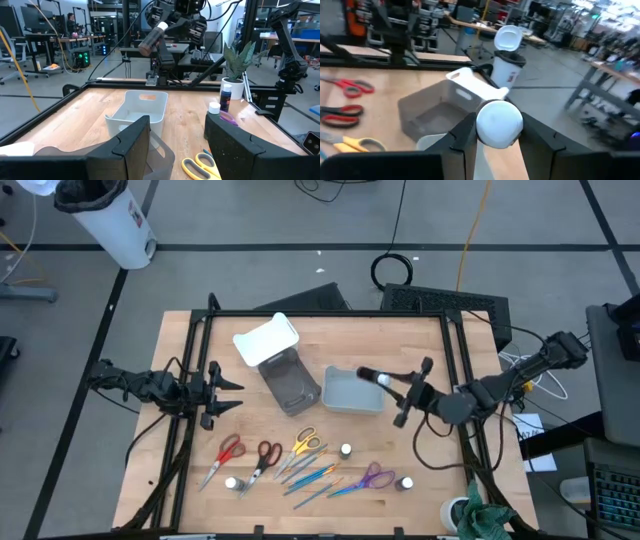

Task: Pick & Place Paint Supplies
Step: Put the brown paint bottle into the gray bin

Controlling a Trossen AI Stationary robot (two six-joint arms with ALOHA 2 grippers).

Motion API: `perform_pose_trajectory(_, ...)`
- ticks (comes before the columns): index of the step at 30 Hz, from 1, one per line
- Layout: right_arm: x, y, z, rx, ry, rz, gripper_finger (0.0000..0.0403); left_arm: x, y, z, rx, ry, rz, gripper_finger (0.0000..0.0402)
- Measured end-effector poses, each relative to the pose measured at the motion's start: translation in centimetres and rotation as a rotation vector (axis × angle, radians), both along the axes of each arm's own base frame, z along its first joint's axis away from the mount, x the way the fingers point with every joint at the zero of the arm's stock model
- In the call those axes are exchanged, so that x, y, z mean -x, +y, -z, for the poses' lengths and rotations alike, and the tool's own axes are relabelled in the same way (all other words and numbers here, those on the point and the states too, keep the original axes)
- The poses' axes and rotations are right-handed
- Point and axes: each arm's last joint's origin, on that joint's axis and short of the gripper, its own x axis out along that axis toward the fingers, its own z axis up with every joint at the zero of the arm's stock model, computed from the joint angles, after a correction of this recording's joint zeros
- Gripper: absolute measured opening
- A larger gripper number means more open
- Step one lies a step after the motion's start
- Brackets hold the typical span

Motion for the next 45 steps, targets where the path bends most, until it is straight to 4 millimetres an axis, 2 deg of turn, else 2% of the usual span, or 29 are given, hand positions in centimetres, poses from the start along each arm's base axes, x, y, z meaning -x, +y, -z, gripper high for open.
perform_pose_trajectory(8, -1.3, -0.4, 1.0, -0.272, -0.058, -0.499, 0.0104, 0.0, 0.0, 0.0, 0.0, 0.0, 0.0, 0.02)
perform_pose_trajectory(16, -1.0, -2.1, 1.3, -0.294, -0.457, -0.776, 0.0104, 0.0, 0.0, 0.0, 0.0, 0.0, 0.0, 0.02)
perform_pose_trajectory(26, 3.1, -3.8, 0.2, -0.171, -1.068, -0.829, 0.0104, 0.0, 0.0, 0.0, 0.0, 0.0, 0.0, 0.02)
perform_pose_trajectory(33, 4.3, -4.1, -0.7, -0.127, -1.142, -0.825, 0.0104, 0.0, 0.0, 0.0, 0.0, 0.0, 0.0, 0.02)
perform_pose_trajectory(45, 4.4, -4.1, -0.7, -0.119, -1.146, -0.825, 0.0104, 0.0, 0.0, 0.0, 0.0, 0.0, 0.0, 0.02)
